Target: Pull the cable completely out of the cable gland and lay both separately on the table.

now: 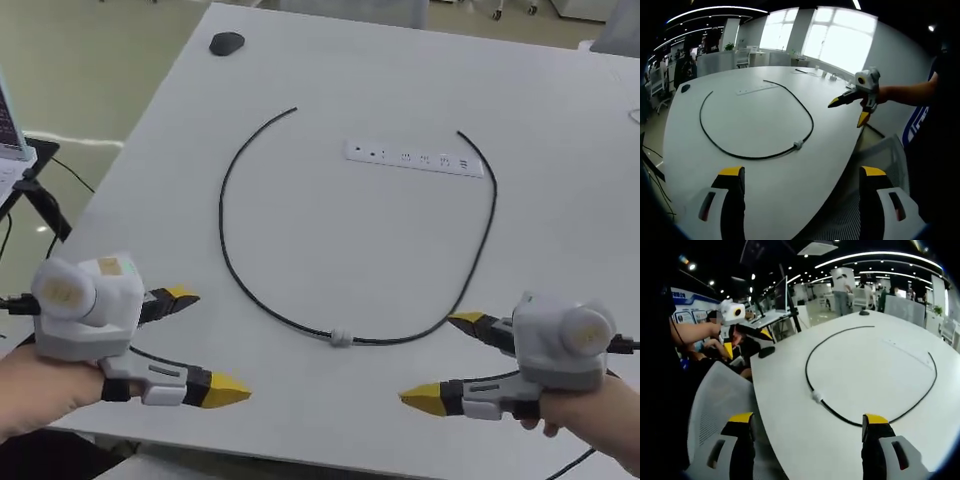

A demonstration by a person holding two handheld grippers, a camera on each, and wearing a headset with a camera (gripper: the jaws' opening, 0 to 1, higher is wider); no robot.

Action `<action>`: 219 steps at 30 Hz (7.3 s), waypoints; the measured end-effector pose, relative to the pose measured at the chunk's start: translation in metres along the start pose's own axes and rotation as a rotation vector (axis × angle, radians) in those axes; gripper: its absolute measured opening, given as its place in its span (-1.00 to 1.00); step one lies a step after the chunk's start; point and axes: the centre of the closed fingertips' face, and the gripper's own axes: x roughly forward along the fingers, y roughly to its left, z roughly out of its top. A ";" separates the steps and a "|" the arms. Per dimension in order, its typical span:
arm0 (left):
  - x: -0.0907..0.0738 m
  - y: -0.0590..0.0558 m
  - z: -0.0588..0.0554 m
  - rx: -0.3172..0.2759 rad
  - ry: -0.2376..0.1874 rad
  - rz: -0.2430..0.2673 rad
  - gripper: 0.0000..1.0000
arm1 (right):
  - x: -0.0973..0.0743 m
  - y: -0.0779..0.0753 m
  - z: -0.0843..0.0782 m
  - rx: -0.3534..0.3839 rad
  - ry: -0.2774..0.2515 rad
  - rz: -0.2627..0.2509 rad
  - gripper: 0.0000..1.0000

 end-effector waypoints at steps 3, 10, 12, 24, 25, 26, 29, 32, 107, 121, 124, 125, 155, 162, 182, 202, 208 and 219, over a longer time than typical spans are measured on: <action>0.002 0.001 0.000 0.008 -0.001 -0.005 0.83 | 0.009 -0.003 0.004 -0.007 0.001 0.004 0.72; 0.007 -0.001 -0.004 0.011 0.009 -0.018 0.84 | 0.026 -0.008 0.003 -0.033 0.043 0.013 0.64; 0.008 -0.001 -0.003 0.007 0.004 -0.022 0.84 | 0.031 -0.011 0.003 -0.041 0.051 0.011 0.60; 0.014 -0.002 -0.003 0.012 -0.024 -0.049 0.75 | 0.055 -0.016 -0.002 -0.052 0.103 0.028 0.52; 0.014 -0.003 -0.006 0.004 -0.014 -0.056 0.73 | 0.056 -0.017 -0.002 -0.051 0.104 0.030 0.51; 0.015 -0.001 -0.006 0.004 -0.013 -0.051 0.75 | 0.058 -0.017 -0.002 -0.050 0.106 0.031 0.51; 0.015 0.000 -0.009 0.002 -0.006 -0.049 0.76 | 0.063 -0.018 -0.002 -0.053 0.113 0.035 0.51; 0.016 0.001 -0.009 0.009 -0.005 -0.048 0.77 | 0.071 -0.019 -0.005 -0.067 0.131 0.041 0.48; 0.040 0.004 -0.030 0.034 0.077 -0.065 0.78 | 0.138 -0.020 -0.028 -0.355 0.307 0.192 -0.86; 0.048 -0.006 -0.008 0.048 0.037 -0.100 0.74 | 0.114 -0.003 -0.013 -0.301 0.304 0.203 -0.87; 0.050 -0.012 0.001 0.042 0.015 -0.120 0.74 | 0.108 0.002 -0.010 -0.290 0.302 0.211 -0.87; 0.051 -0.015 0.007 0.045 -0.005 -0.128 0.73 | 0.105 0.004 -0.007 -0.277 0.296 0.213 -0.87; 0.074 -0.051 0.035 0.124 -0.040 -0.219 0.60 | 0.055 0.064 0.039 -0.391 0.271 0.284 -0.88; 0.080 -0.058 0.036 0.121 -0.043 -0.249 0.53 | 0.050 0.069 0.045 -0.430 0.262 0.297 -0.88; 0.090 -0.067 0.039 0.037 -0.057 -0.343 -0.17 | 0.046 0.069 0.048 -0.521 0.220 0.312 -0.88; 0.090 -0.071 0.038 -0.021 -0.049 -0.397 -0.68 | 0.044 0.076 0.041 -0.622 0.179 0.335 -0.88; 0.089 -0.070 0.038 -0.034 -0.046 -0.405 -0.69 | 0.045 0.076 0.041 -0.628 0.155 0.322 -0.87; 0.087 -0.068 0.044 -0.027 -0.057 -0.375 -0.71 | 0.038 0.072 0.056 -0.512 0.055 0.290 -0.75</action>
